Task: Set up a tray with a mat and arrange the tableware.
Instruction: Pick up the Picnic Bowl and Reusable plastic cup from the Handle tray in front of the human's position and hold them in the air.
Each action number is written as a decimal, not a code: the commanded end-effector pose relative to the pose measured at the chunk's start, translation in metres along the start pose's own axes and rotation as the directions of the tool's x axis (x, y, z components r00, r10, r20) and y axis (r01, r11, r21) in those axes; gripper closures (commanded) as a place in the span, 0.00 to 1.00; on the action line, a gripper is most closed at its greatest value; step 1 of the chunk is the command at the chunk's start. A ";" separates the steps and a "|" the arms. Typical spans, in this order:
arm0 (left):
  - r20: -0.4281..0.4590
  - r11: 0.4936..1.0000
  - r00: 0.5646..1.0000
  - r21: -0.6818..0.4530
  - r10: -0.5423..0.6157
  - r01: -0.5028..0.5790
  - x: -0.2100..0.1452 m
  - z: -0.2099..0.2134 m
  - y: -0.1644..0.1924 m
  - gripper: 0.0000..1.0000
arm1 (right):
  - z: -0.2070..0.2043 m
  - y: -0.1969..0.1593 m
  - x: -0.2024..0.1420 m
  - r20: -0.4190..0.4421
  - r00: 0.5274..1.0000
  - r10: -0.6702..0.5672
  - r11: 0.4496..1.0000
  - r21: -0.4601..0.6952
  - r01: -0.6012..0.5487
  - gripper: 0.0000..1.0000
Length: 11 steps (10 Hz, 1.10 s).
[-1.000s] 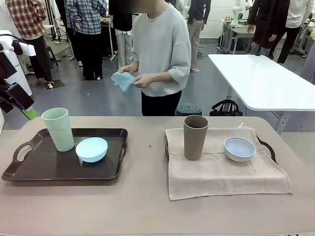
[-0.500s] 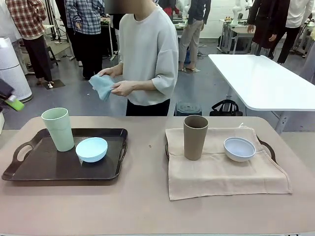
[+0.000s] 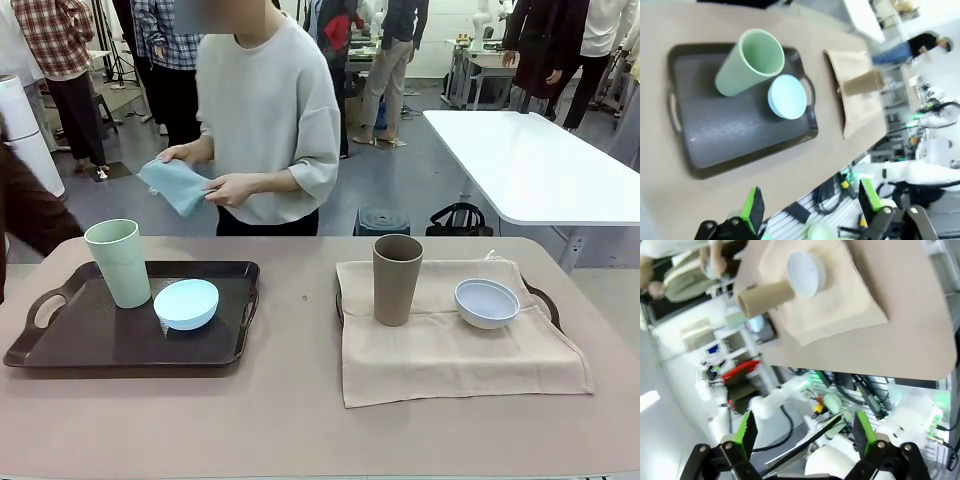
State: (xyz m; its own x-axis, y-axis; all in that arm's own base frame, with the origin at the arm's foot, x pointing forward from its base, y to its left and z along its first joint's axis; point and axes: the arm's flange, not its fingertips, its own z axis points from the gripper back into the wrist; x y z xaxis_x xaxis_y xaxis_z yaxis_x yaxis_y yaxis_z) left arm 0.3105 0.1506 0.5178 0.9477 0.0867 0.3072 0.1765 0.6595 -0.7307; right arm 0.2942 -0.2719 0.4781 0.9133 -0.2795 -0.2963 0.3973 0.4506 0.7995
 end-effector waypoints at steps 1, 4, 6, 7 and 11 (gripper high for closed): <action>0.067 0.991 0.996 -0.125 0.059 -0.050 -0.007 0.021 0.027 0.00 | 0.028 -0.014 0.010 -0.001 1.000 -0.014 0.991 0.130 0.014 0.00; 0.208 0.977 0.971 -0.195 0.122 -0.081 -0.028 0.040 0.055 0.00 | 0.041 -0.028 0.007 0.111 0.992 -0.065 0.975 0.217 0.039 0.00; 0.225 0.983 0.967 -0.164 0.118 -0.082 -0.026 0.043 0.058 0.00 | 0.038 -0.026 0.005 0.118 0.991 -0.065 0.976 0.213 0.039 0.00; 0.219 0.986 0.969 -0.141 0.117 -0.087 -0.024 0.043 0.058 0.00 | 0.037 -0.025 0.004 0.119 0.990 -0.070 0.978 0.203 0.045 0.00; 0.210 0.980 0.967 -0.169 0.142 -0.107 -0.029 0.048 0.060 0.00 | 0.043 -0.030 0.003 0.104 0.993 -0.062 0.978 0.206 0.039 0.00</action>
State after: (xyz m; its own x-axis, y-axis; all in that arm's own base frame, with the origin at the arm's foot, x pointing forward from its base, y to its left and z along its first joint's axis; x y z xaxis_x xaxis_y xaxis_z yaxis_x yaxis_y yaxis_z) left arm 0.2822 0.2207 0.4944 0.8910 0.3250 0.3169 0.1078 0.5266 -0.8433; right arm 0.2833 -0.3207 0.4763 0.8748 -0.3888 -0.2891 0.4053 0.2601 0.8764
